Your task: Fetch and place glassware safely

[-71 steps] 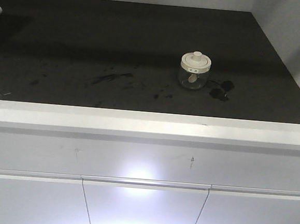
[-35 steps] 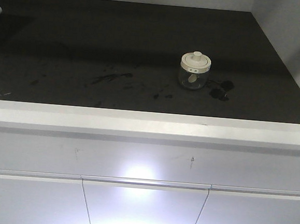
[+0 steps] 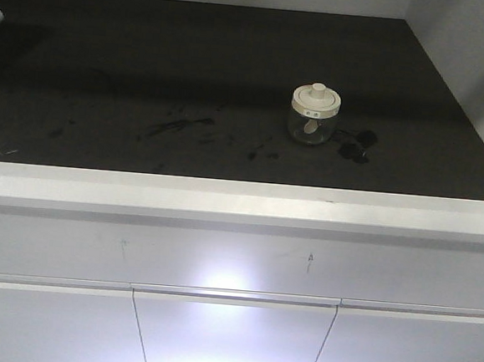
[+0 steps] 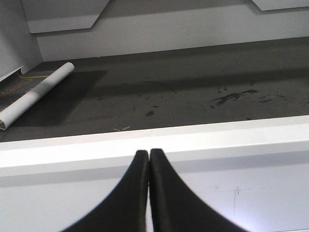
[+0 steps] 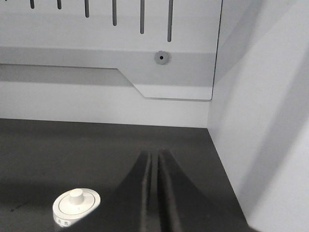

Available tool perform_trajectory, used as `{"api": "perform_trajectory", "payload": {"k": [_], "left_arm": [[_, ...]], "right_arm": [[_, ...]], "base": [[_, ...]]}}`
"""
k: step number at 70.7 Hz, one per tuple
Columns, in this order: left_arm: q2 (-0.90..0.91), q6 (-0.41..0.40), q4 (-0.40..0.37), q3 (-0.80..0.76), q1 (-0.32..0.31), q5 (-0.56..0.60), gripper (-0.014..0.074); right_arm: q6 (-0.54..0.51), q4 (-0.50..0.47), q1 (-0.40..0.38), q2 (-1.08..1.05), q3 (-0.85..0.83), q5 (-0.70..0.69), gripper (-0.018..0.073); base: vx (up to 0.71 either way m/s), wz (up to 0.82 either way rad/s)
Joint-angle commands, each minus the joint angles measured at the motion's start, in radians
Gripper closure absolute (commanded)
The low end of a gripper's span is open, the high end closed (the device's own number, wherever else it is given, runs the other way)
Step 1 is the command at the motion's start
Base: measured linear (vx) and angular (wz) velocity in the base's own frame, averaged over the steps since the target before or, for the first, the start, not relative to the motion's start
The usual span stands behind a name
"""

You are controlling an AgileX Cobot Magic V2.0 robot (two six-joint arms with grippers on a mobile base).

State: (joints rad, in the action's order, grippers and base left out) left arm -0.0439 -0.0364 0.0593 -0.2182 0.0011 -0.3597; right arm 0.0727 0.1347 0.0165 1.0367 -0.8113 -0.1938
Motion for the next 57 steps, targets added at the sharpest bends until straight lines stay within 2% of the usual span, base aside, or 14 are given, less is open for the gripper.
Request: {"api": "perform_trajectory", "payload": {"k": [1, 10, 20, 28, 38, 57], "left_arm": [[-0.012, -0.008, -0.008, -0.024, -0.006, 0.068, 0.0603], [-0.012, -0.008, -0.008, -0.024, -0.006, 0.068, 0.0603], [-0.012, -0.008, -0.008, -0.024, -0.006, 0.068, 0.0603], [-0.012, -0.008, -0.008, -0.024, -0.006, 0.068, 0.0603], [-0.012, -0.008, -0.008, -0.024, -0.006, 0.068, 0.0603], [-0.012, -0.008, -0.008, -0.024, -0.006, 0.068, 0.0603]], "right_arm": [[-0.003, 0.005, 0.002, 0.020, -0.029, -0.108, 0.0478], [-0.003, 0.007, 0.002, 0.084, -0.029, -0.154, 0.0372], [-0.003, 0.051, 0.002, 0.159, -0.029, -0.205, 0.0199], [-0.003, 0.061, 0.033, 0.224, -0.029, -0.278, 0.0087], [-0.004, 0.071, 0.100, 0.321, -0.067, -0.315, 0.0057], [-0.001, 0.095, 0.191, 0.554, -0.285, -0.322, 0.0060]], "base": [[0.00, 0.00], [0.00, 0.00], [0.00, 0.00], [0.00, 0.00], [0.00, 0.00], [0.00, 0.00]]}}
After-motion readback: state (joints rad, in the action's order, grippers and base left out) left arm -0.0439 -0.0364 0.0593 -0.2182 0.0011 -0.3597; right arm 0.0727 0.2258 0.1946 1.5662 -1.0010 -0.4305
